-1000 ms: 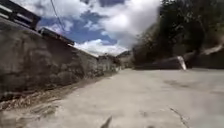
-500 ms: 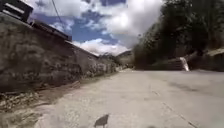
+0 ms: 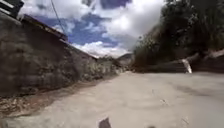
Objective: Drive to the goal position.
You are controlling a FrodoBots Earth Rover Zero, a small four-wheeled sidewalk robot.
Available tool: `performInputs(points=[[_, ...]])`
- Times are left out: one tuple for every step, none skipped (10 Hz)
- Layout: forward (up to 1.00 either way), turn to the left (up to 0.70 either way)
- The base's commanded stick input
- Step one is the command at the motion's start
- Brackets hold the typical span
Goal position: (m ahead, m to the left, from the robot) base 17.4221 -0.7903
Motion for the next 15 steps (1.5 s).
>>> performInputs(points=[[0.70, 0.00], [0.70, 0.00], [0.70, 0.00], [0.70, -0.02], [0.70, -0.15], [0.70, -0.25], [0.70, -0.11], [0.70, 0.00], [0.70, 0.00], [0.70, 0.00], [0.70, 0.00], [0.70, 0.00], [0.70, 0.00], [0.70, 0.00], [0.70, 0.00]])
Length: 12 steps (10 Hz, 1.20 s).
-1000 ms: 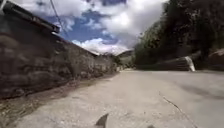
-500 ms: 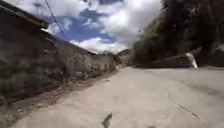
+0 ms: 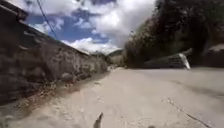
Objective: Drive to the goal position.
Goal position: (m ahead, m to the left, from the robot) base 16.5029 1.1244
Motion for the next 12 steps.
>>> performInputs(points=[[0.70, 0.00], [0.70, 0.00], [0.70, 0.00], [0.70, 0.00], [0.70, 0.00], [0.70, 0.00], [0.70, 0.00], [0.70, 0.00], [0.70, 0.00], [0.70, 0.00], [0.70, 0.00], [0.70, 0.00]])
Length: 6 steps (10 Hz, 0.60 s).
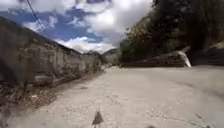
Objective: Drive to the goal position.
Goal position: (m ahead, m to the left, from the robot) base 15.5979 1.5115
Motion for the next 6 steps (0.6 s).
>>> performInputs(points=[[0.70, 0.00], [0.70, 0.00], [0.70, 0.00], [0.70, 0.00], [0.70, 0.00], [0.70, 0.00]])
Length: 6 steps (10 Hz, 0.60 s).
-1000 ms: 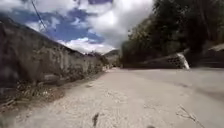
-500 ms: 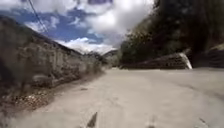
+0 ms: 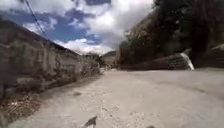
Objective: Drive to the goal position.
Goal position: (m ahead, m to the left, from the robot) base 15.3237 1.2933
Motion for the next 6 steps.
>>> performInputs(points=[[0.70, 0.00], [0.70, 0.00], [0.70, 0.00], [0.70, 0.00], [0.70, 0.00], [0.70, 0.00]])
